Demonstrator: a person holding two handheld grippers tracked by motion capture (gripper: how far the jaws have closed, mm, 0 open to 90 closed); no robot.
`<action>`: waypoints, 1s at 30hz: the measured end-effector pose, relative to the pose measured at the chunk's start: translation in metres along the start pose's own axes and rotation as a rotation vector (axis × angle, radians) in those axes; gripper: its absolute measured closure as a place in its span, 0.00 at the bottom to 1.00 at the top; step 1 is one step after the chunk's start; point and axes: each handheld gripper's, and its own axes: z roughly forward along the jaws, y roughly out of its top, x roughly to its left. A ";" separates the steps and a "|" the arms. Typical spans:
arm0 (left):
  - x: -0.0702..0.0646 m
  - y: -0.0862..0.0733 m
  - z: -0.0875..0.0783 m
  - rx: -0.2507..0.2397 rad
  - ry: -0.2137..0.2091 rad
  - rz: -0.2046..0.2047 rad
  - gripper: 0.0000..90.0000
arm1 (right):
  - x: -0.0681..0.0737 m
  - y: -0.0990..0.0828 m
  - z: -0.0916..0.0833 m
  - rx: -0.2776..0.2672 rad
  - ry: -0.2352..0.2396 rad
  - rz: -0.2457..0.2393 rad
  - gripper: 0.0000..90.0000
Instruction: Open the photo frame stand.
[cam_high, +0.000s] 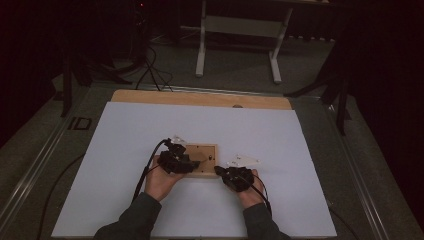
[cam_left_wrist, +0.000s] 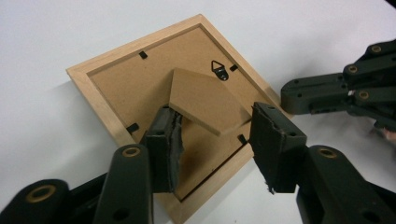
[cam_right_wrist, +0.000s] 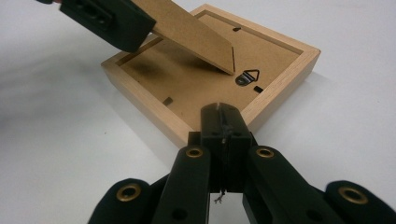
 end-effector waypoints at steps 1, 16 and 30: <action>0.001 0.000 0.001 0.001 -0.003 -0.006 0.58 | 0.000 0.000 0.000 0.000 0.000 0.000 0.99; 0.011 0.009 0.014 0.012 -0.066 -0.132 0.56 | 0.000 0.000 0.000 0.001 0.000 -0.004 0.99; 0.015 0.012 0.018 0.026 -0.085 -0.187 0.54 | 0.001 0.000 0.000 0.001 -0.001 -0.007 0.99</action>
